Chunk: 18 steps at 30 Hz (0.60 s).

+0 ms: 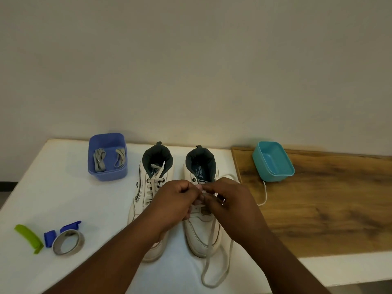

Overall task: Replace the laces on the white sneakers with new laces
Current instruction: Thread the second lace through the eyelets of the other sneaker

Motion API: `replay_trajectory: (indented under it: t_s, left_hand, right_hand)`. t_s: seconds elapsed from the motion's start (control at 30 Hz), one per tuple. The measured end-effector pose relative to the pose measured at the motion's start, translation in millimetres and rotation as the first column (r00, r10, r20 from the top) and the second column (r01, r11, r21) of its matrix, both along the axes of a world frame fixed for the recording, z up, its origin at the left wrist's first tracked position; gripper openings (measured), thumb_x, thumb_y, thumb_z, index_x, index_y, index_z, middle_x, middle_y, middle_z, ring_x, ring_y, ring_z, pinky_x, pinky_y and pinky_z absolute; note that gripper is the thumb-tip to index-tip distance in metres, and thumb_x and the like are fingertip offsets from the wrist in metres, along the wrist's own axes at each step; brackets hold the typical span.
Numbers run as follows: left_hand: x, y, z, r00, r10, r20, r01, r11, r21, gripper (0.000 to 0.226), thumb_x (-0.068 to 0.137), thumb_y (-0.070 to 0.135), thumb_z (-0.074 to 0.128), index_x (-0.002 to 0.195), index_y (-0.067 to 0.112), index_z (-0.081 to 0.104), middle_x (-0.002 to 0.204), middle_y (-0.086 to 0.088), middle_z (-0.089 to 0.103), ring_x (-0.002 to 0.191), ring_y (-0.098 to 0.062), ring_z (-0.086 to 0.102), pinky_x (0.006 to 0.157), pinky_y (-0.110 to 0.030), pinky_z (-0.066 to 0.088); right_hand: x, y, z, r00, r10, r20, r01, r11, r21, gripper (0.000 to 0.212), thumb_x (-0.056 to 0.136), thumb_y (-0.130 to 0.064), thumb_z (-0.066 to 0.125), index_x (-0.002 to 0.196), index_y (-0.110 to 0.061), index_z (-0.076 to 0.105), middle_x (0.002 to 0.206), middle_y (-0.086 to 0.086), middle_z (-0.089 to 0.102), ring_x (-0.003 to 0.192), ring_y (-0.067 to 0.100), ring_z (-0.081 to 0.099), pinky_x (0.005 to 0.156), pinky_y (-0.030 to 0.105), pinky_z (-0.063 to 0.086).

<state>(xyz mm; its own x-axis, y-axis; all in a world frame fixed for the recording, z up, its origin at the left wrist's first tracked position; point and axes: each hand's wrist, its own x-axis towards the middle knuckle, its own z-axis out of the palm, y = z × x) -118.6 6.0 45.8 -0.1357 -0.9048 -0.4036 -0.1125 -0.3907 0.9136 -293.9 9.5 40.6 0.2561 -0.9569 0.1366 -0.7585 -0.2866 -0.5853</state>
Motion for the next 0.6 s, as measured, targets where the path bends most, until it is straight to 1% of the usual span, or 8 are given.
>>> replay_trajectory:
  t_s: [0.1,0.17,0.3,0.37,0.4,0.47,0.53,0.6]
  left_hand:
    - [1.0,-2.7,-4.5,0.999,-0.009,0.042,0.010,0.999,-0.040,0.030,0.098,0.038,0.060,0.081,0.020,0.076,0.083,-0.021,0.071,0.057,-0.016,0.054,0.054,-0.027,0.046]
    - [1.7,-4.6,-8.4,0.997,-0.018,0.078,0.024,0.996,-0.082,0.031,0.098,0.040,0.058,0.080,0.021,0.076,0.083,-0.023,0.070,0.057,-0.017,0.054,0.057,-0.031,0.046]
    - [2.9,-5.7,-13.3,0.976,0.001,0.219,0.038,0.983,-0.177,0.032,0.100,0.038,0.056,0.078,0.025,0.075,0.068,-0.002,0.069,0.059,-0.010,0.058,0.068,-0.039,0.054]
    - [4.0,-6.8,-18.6,0.969,0.088,0.230,-0.039,0.977,-0.210,0.027,0.101,0.035,0.053,0.086,0.027,0.073,0.076,0.003,0.070,0.070,-0.011,0.064,0.078,-0.043,0.058]
    - [4.8,-7.3,-22.4,0.960,0.126,0.252,-0.067,0.971,-0.228,0.021,0.101,0.032,0.053,0.092,0.029,0.071,0.083,0.006,0.071,0.077,-0.012,0.067,0.081,-0.044,0.059]
    - [4.6,-6.9,-27.2,0.926,0.142,0.349,-0.049,0.964,-0.262,0.012,0.099,0.026,0.055,0.104,0.030,0.065,0.095,0.008,0.070,0.085,-0.013,0.069,0.083,-0.044,0.060]
    - [2.5,-4.7,-31.5,0.910,0.119,0.398,-0.010,0.964,-0.266,0.016,0.098,0.022,0.058,0.112,0.028,0.063,0.098,0.007,0.070,0.085,-0.012,0.069,0.082,-0.041,0.060]
    - [-0.1,-3.5,-31.6,0.911,0.081,0.405,0.025,0.968,-0.249,0.017,0.097,0.021,0.061,0.114,0.023,0.064,0.097,0.006,0.069,0.084,-0.010,0.068,0.083,-0.038,0.059]
  right_hand:
    - [1.1,-1.4,-0.4,0.997,-0.030,0.078,0.034,0.998,-0.050,0.015,0.096,-0.030,0.067,0.106,-0.035,0.078,0.089,-0.021,0.068,0.085,0.002,0.062,0.071,0.013,0.046]
    - [1.5,-2.8,-0.1,0.999,-0.032,0.012,0.033,0.999,-0.037,0.013,0.098,-0.032,0.064,0.103,-0.033,0.075,0.090,-0.019,0.065,0.085,0.001,0.059,0.071,0.015,0.046]
    - [6.8,-5.4,-5.6,0.981,0.016,-0.191,-0.028,0.998,-0.061,0.015,0.102,-0.038,0.051,0.104,-0.031,0.065,0.095,-0.013,0.059,0.081,0.004,0.053,0.069,0.022,0.047]
    - [8.5,-8.1,-6.9,0.967,-0.062,-0.246,0.029,0.991,-0.133,0.013,0.102,-0.034,0.053,0.104,-0.029,0.065,0.099,-0.009,0.059,0.085,0.006,0.051,0.071,0.025,0.047]
    - [9.4,-9.3,-7.9,0.950,-0.134,-0.282,0.081,0.979,-0.189,0.010,0.099,-0.031,0.059,0.102,-0.027,0.067,0.103,-0.006,0.060,0.091,0.010,0.051,0.075,0.029,0.049]
    - [12.8,-10.8,-9.8,0.882,-0.278,-0.381,0.173,0.942,-0.289,0.006,0.089,-0.026,0.072,0.096,-0.025,0.072,0.121,0.003,0.061,0.116,0.024,0.049,0.091,0.042,0.049]
    - [19.3,-9.1,-10.1,0.844,-0.308,-0.439,0.200,0.940,-0.276,0.007,0.085,-0.025,0.075,0.092,-0.027,0.073,0.143,0.010,0.053,0.142,0.037,0.034,0.108,0.055,0.037]
    - [24.6,-6.9,-12.4,0.844,-0.273,-0.461,0.180,0.955,-0.236,0.008,0.084,-0.024,0.073,0.090,-0.030,0.072,0.155,0.010,0.043,0.152,0.041,0.018,0.116,0.059,0.024]
